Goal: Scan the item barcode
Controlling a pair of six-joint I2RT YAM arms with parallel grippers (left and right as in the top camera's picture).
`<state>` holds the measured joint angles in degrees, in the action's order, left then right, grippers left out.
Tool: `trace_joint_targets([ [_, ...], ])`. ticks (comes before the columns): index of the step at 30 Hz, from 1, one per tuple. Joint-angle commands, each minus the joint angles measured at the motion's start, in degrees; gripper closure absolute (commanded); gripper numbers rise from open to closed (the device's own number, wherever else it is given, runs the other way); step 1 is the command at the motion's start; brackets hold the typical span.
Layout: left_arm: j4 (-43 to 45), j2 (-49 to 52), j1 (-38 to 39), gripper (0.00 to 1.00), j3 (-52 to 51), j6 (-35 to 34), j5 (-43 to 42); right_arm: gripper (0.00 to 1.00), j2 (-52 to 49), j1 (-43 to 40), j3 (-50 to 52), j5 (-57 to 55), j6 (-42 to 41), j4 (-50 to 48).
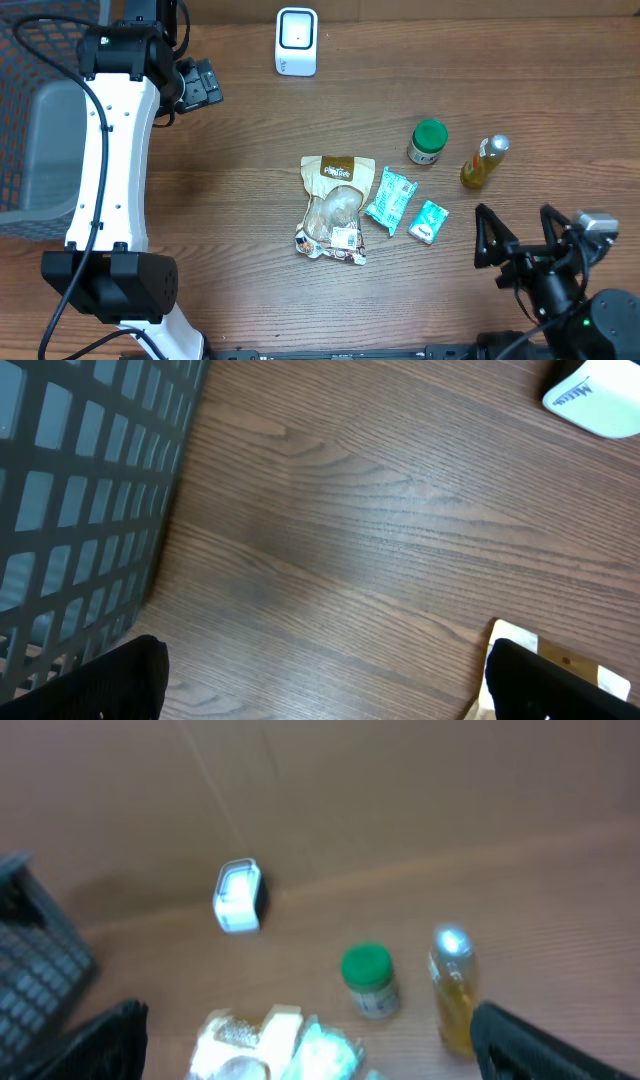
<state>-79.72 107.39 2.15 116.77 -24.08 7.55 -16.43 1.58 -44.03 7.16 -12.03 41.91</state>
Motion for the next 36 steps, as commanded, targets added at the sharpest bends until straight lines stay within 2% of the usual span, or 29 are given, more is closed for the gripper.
trace_joint_targets([
  [1, 0.07, 0.13, 0.22, 0.00, 0.35, -0.59, -0.09, 0.00, 3.32, 0.33, 6.47, 3.37, -0.11, -8.00],
  [8, 0.07, 0.13, 0.22, 0.00, 0.35, -0.59, -0.09, 0.00, 8.04, 0.35, 19.71, 4.94, -0.11, -38.29],
  [12, 0.07, 0.13, 0.22, 0.00, 0.35, -0.59, -0.09, 0.00, 9.70, 0.35, 24.81, 4.96, -0.13, -47.45],
  [27, 0.07, 0.13, 0.22, 0.01, 0.35, -0.59, -0.09, 0.00, 16.28, 0.35, 40.09, 4.94, -0.11, -60.57],
  [32, 0.04, 0.13, 0.22, 0.01, 0.35, -0.59, -0.09, 0.00, 16.28, 0.35, 43.32, 4.48, -0.09, -60.74],
  [36, 0.07, 0.13, 0.22, 0.00, 0.35, -0.59, -0.09, 0.00, 16.28, 0.68, 43.60, 3.13, -0.07, -52.76],
])
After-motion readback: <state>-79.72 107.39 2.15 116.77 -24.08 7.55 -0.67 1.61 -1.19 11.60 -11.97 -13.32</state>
